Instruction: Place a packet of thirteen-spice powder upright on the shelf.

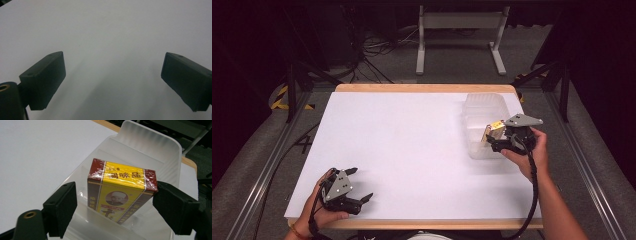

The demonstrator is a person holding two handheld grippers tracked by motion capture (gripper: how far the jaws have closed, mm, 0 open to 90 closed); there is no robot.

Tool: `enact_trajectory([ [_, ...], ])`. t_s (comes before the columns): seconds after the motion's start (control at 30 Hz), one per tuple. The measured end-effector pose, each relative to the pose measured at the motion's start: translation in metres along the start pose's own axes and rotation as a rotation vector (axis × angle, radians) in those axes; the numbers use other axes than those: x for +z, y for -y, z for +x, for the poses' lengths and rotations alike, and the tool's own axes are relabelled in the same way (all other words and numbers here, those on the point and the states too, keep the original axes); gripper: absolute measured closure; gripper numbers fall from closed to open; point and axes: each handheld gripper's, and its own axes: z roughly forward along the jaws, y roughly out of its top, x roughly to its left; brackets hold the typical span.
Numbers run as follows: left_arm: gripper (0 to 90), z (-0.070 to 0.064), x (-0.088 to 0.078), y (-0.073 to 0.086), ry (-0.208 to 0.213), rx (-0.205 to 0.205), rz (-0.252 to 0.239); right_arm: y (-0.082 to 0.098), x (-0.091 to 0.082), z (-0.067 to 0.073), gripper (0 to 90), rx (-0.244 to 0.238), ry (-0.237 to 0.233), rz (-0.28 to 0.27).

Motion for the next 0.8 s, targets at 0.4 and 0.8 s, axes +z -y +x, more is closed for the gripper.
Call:
enact_trajectory([
  [0.4, 6.4, 0.0001, -0.0003, 0.0002, 0.0, -0.001, -0.001, 0.0022, -0.0012, -0.0003, 17.5, -0.003, -0.012, 0.017],
  [0.8, 6.5, 0.0009, -0.0013, 0.0009, -0.001, -0.01, -0.008, 0.0055, -0.0097, 0.0023, 16.5, -0.029, -0.009, 0.032],
])
